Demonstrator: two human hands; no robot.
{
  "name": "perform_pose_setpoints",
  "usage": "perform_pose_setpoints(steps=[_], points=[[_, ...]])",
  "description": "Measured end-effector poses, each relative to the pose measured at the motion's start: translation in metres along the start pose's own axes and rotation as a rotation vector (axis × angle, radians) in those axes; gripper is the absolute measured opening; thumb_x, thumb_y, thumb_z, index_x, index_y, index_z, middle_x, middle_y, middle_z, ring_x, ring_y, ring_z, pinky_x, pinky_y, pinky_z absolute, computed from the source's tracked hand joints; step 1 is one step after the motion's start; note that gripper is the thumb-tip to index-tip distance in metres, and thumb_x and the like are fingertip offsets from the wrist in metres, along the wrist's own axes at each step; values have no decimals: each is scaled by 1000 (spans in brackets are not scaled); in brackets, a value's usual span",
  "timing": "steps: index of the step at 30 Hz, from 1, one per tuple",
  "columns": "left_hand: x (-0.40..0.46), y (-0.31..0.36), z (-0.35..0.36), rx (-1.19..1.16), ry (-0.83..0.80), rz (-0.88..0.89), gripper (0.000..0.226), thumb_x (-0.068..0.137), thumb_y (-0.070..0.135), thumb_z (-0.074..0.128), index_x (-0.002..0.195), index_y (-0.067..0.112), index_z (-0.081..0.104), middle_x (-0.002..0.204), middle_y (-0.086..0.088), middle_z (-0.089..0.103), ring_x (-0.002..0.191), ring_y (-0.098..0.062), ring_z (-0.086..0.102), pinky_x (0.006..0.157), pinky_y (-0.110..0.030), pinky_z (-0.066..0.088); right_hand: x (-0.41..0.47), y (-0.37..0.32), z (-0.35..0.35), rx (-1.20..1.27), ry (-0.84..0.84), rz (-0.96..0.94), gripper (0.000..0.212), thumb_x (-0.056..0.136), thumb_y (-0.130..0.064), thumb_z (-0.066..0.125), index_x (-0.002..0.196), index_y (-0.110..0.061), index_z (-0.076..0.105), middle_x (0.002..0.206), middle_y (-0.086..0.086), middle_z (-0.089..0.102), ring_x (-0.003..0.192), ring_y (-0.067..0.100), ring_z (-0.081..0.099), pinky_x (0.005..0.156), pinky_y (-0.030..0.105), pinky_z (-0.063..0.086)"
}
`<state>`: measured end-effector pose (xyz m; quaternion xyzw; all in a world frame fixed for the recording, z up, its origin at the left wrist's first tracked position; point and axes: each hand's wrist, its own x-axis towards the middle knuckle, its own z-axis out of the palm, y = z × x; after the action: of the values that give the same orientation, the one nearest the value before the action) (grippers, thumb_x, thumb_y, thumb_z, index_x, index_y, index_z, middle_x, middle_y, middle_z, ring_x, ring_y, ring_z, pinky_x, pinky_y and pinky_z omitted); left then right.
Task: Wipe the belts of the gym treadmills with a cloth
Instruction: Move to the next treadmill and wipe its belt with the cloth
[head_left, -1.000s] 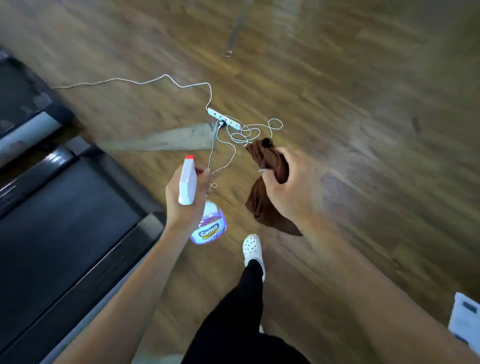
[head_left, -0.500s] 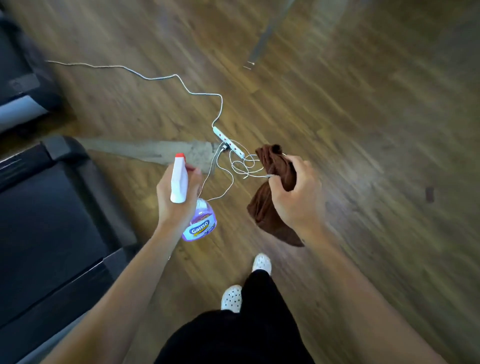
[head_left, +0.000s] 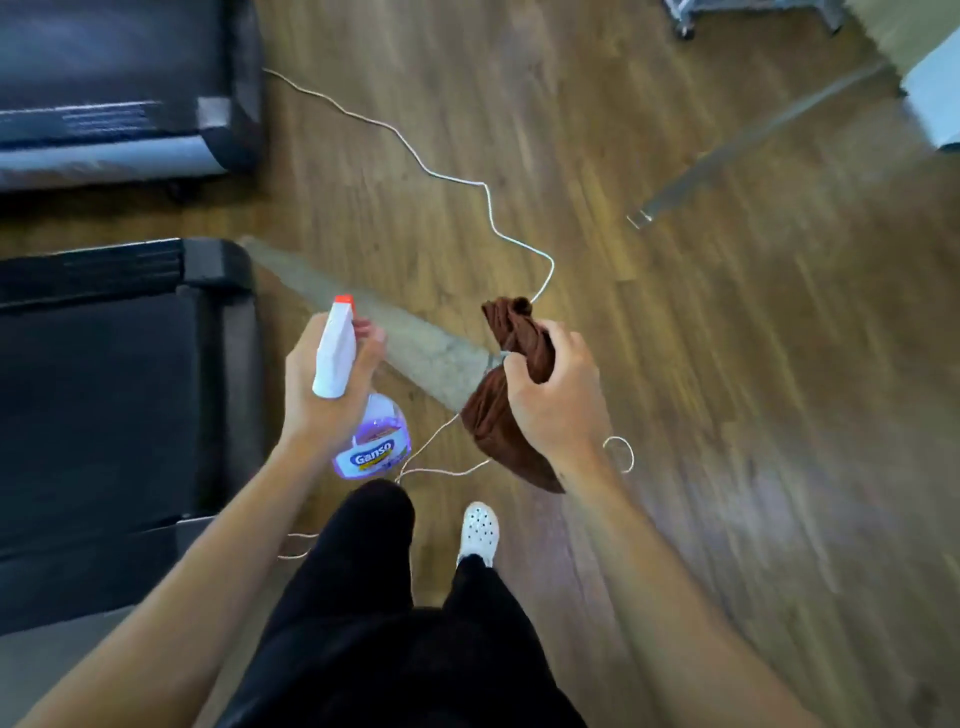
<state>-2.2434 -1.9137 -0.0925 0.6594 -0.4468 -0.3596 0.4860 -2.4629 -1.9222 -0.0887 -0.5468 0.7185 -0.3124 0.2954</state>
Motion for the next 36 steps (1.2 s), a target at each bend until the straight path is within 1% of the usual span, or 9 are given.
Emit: perform_pose_setpoints(steps=[3, 5, 9, 14, 20, 25, 29, 34, 36], points=[[50, 3, -5, -8, 114, -59, 11, 96, 21, 71, 98, 13, 64, 82, 2, 64, 65, -11, 62, 65, -31, 55, 59, -35, 21, -7, -61, -55, 32, 90, -29, 68, 122, -26, 67, 110, -7, 63, 107, 16, 59, 85, 27, 41], [84, 6, -12, -8, 152, -91, 17, 97, 15, 69, 98, 0, 61, 75, -3, 61, 57, -9, 58, 58, -22, 51, 87, -55, 42, 11, -86, -76, 33, 88, -34, 66, 120, -28, 67, 110, -9, 65, 106, 16, 61, 87, 29, 45], [164, -8, -35, -29, 235, -114, 19, 98, 21, 70, 92, 6, 60, 75, -6, 62, 59, -16, 60, 60, -27, 51, 148, -104, 92, 18, -171, -151, 39, 83, -43, 57, 119, -32, 65, 110, -11, 64, 102, 14, 62, 87, 36, 51], [279, -33, -69, -68, 284, -121, 14, 97, 20, 70, 89, 14, 61, 72, 1, 62, 59, -14, 60, 60, -25, 50, 238, -176, 179, 55, -138, -203, 42, 80, -43, 60, 119, -30, 68, 108, -15, 62, 99, 4, 56, 89, 29, 46], [436, -33, -152, -26, 291, -16, 15, 97, 23, 70, 90, 16, 59, 78, -6, 65, 59, -15, 62, 64, -28, 53, 336, -297, 285, 8, -162, -296, 44, 81, -43, 59, 122, -29, 69, 112, -11, 64, 104, 7, 57, 82, 19, 35], [532, -28, -211, -22, 381, 48, 16, 96, 23, 70, 94, 11, 62, 82, 4, 63, 67, -7, 62, 64, -22, 54, 396, -375, 355, -30, -240, -340, 39, 88, -42, 65, 124, -30, 67, 114, -10, 63, 104, 10, 59, 83, 24, 39], [601, -41, -252, -82, 479, -9, 19, 96, 24, 72, 95, 7, 64, 84, -4, 65, 69, -8, 61, 67, -29, 58, 448, -426, 422, -21, -325, -404, 39, 85, -43, 61, 122, -31, 67, 114, -9, 63, 102, 8, 57, 91, 30, 46], [691, -66, -295, -177, 609, -162, 16, 94, 25, 74, 102, 13, 68, 89, -1, 68, 71, -8, 63, 67, -27, 57, 525, -486, 513, -26, -441, -477, 35, 85, -40, 62, 118, -29, 68, 111, -7, 66, 101, 8, 59, 88, 26, 45], [736, -72, -310, -214, 676, -230, 15, 94, 26, 74, 103, 15, 67, 83, 2, 66, 67, -11, 63, 62, -23, 54, 559, -517, 549, -34, -468, -492, 34, 90, -38, 64, 122, -29, 67, 113, -9, 64, 102, 9, 58, 83, 20, 38]])
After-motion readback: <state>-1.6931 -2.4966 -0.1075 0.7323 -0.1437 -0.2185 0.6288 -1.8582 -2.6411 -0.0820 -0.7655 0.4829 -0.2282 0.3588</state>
